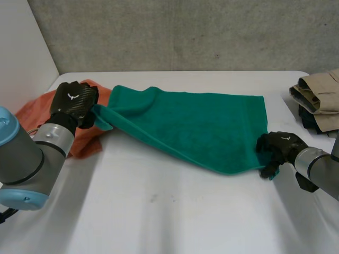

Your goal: Fold the laundry.

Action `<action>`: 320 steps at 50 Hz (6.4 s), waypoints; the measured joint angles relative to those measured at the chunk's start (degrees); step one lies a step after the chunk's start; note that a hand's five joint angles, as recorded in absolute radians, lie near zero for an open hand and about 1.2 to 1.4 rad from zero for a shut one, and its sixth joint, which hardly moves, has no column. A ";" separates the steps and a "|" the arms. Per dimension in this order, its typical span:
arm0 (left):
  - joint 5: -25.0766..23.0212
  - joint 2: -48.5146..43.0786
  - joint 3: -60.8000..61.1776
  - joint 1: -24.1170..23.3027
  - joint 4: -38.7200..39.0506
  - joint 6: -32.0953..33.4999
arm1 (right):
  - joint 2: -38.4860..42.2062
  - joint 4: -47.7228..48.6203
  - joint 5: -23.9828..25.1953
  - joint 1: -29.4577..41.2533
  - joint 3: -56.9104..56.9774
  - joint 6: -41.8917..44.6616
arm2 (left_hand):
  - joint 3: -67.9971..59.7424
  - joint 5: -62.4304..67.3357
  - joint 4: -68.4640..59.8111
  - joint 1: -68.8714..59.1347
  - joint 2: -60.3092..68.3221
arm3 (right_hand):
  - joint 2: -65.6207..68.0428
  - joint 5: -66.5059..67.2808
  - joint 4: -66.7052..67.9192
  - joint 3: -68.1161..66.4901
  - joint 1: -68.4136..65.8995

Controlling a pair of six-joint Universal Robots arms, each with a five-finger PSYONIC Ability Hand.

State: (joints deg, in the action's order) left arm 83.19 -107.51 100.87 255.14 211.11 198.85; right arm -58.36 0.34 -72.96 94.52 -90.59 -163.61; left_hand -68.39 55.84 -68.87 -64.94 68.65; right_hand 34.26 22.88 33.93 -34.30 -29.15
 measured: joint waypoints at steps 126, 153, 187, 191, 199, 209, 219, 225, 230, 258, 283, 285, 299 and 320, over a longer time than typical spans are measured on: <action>-13.56 -7.00 -5.07 1.35 -17.41 30.02 | -7.19 -0.14 -4.94 -3.29 1.21 37.02 | -0.05 0.71 -0.04 0.00 0.04 | 33.05 34.18 34.11 -33.72 -27.72; 1.46 -24.04 -24.05 -4.21 -3.78 30.14 | 14.26 18.37 -12.63 3.67 23.57 34.31 | 56.16 -53.15 56.87 53.17 -56.73 | -21.58 -19.25 -20.53 22.10 17.81; 7.60 -17.21 -12.12 -8.78 -8.96 8.26 | -2.05 2.87 -5.65 3.32 4.38 20.42 | 51.55 -48.67 51.97 48.25 -51.74 | -21.58 -19.24 -20.53 22.10 17.81; 12.30 -21.00 -15.68 -9.06 -8.92 9.18 | -2.02 3.18 -5.70 3.32 3.81 20.43 | 51.55 -48.66 51.97 48.25 -51.74 | -21.58 -19.24 -20.53 22.10 17.81; 15.24 -24.32 -19.01 -9.08 -8.79 12.58 | -2.02 3.35 -5.74 3.27 3.17 20.45 | 45.08 -42.53 45.72 41.24 -45.30 | -21.58 -19.24 -20.53 22.10 17.81; 14.86 -24.06 -19.68 -9.15 -7.58 14.66 | -2.04 3.35 -5.88 2.90 2.89 20.44 | 2.58 -0.55 2.57 -0.22 -2.54 | -21.58 -19.24 -20.53 22.10 17.81; 13.62 -15.99 -16.73 -9.09 -6.68 13.46 | -2.61 3.01 -5.60 -0.52 4.28 19.82 | 0.27 0.15 0.25 -0.22 -0.27 | -21.58 -19.24 -20.53 22.10 17.81; 4.49 -3.62 -10.51 -8.75 -5.87 10.51 | -3.73 0.44 -3.36 -3.17 7.81 16.59 | 0.14 0.16 0.24 -0.22 -0.16 | -21.58 -19.24 -20.53 22.10 17.81; -5.59 5.58 -6.42 -8.28 -5.35 7.35 | -4.24 -3.64 0.62 -4.00 11.27 13.42 | 0.13 0.15 0.23 -0.22 -0.15 | -21.58 -19.24 -20.53 22.10 17.81; -30.77 29.88 2.74 -3.61 7.17 -12.14 | 13.88 -4.08 17.51 6.75 28.08 3.13 | 0.12 0.15 0.22 -0.22 -0.15 | -9.14 -8.50 -9.70 10.38 7.38; -21.98 16.34 2.81 2.42 -1.99 -11.03 | -17.42 -16.11 6.17 -4.72 12.31 21.52 | 0.00 0.32 0.02 -0.22 -0.03 | 32.90 33.64 34.05 -33.72 -27.64; -21.74 15.73 2.77 2.40 -2.42 -10.76 | -17.82 -17.01 6.17 -4.74 11.85 22.39 | 0.00 0.32 0.02 -0.22 -0.03 | 32.90 33.64 34.05 -33.72 -27.64; -8.04 -9.40 -23.45 -3.10 -5.91 6.23 | -6.86 -6.91 -0.51 1.76 23.05 31.07 | -0.07 0.79 -0.01 -0.22 0.05 | 33.14 33.65 34.07 -33.72 -27.64; -1.25 -5.88 -26.14 -1.81 13.13 1.51 | -15.14 35.05 -8.02 9.77 10.49 27.65 | -0.07 1.26 -0.02 -0.22 0.05 | 33.15 34.00 34.16 -33.72 -27.64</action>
State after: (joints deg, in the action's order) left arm 81.94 -113.39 74.74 253.33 224.24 200.36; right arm -73.50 35.40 -80.98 104.28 -80.11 -135.96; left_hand -68.47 57.10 -68.89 -65.16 68.69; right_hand 67.42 56.88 68.09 -68.02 -56.78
